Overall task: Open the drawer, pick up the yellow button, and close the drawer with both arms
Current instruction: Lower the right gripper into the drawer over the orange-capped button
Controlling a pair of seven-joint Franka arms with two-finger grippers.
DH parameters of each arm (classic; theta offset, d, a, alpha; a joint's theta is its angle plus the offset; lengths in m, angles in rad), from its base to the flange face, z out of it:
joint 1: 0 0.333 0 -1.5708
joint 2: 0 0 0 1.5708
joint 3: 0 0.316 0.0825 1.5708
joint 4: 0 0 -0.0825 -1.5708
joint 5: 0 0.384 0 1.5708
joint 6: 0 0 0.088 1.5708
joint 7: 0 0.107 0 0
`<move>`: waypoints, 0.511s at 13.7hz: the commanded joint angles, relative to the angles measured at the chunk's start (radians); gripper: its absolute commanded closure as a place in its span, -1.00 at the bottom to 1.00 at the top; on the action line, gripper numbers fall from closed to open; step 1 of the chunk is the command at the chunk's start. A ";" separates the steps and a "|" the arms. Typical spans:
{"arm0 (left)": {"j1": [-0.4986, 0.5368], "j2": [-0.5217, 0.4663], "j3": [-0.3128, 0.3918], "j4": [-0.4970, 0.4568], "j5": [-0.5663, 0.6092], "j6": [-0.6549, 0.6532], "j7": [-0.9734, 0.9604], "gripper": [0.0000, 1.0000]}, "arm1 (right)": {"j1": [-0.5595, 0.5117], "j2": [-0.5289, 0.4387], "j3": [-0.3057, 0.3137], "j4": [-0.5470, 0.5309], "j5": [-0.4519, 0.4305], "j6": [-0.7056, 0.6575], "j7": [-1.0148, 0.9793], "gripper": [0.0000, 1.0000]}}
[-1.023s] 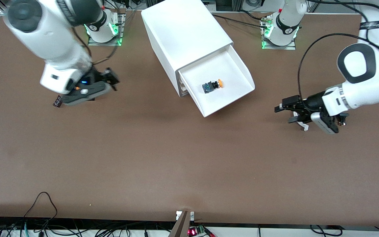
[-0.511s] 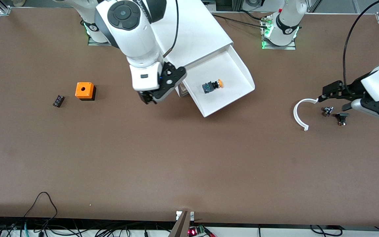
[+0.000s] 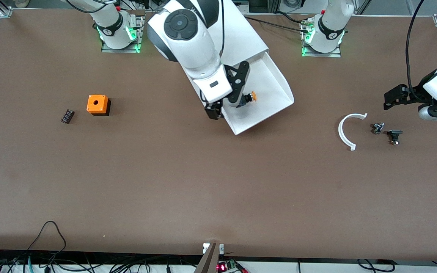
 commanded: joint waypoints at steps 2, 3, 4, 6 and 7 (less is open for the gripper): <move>-0.003 -0.005 0.008 0.010 0.025 -0.016 -0.019 -1.00 | 0.026 0.072 0.024 0.086 0.007 -0.021 -0.175 -1.00; -0.003 -0.005 0.008 0.010 0.025 -0.016 -0.019 -1.00 | 0.029 0.072 0.024 0.086 0.005 -0.035 -0.190 -1.00; -0.003 -0.005 0.010 0.010 0.025 -0.016 -0.019 -1.00 | 0.029 0.073 0.024 0.087 0.001 -0.055 -0.230 -1.00; -0.003 -0.005 0.007 0.010 0.025 -0.015 -0.027 -1.00 | 0.029 0.073 0.024 0.086 -0.001 -0.095 -0.326 -1.00; -0.003 -0.005 0.007 0.010 0.025 -0.015 -0.042 -1.00 | 0.029 0.073 0.024 0.086 -0.001 -0.121 -0.354 -1.00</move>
